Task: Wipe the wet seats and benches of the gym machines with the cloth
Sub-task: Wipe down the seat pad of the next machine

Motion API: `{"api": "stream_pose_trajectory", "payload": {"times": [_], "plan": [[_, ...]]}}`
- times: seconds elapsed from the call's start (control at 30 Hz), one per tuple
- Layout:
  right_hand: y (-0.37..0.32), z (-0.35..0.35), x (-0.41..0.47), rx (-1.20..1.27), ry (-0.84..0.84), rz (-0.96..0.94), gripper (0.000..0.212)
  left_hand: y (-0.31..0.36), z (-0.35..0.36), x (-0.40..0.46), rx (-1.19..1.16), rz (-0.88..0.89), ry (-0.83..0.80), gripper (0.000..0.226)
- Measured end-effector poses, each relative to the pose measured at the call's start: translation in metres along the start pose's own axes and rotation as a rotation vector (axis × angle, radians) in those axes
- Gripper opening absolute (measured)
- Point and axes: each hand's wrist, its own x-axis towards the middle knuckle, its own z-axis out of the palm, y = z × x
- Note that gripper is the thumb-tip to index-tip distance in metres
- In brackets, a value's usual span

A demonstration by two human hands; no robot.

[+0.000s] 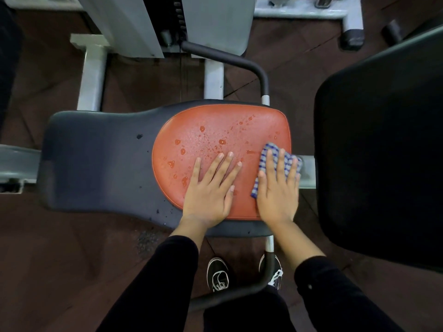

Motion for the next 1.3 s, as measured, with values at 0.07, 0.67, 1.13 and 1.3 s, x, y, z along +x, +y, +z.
{"api": "stream_pose_trajectory", "payload": {"times": [0.07, 0.67, 1.13, 1.3], "plan": [[0.013, 0.001, -0.011, 0.077, -0.011, 0.103, 0.054, 0.000, 0.001, 0.001, -0.004, 0.002, 0.007, 0.055], [-0.003, -0.014, 0.034, -0.039, 0.087, -0.146, 0.051, 0.003, -0.018, 0.034, -0.107, -0.120, 0.066, 0.054], [-0.016, -0.017, 0.073, -0.070, 0.069, -0.299, 0.054, -0.013, -0.009, 0.061, -0.075, -0.191, -0.001, 0.057], [-0.033, -0.027, 0.125, -0.049, 0.113, -0.321, 0.049, -0.012, -0.009, 0.062, -0.078, -0.200, -0.012, 0.057]]}}
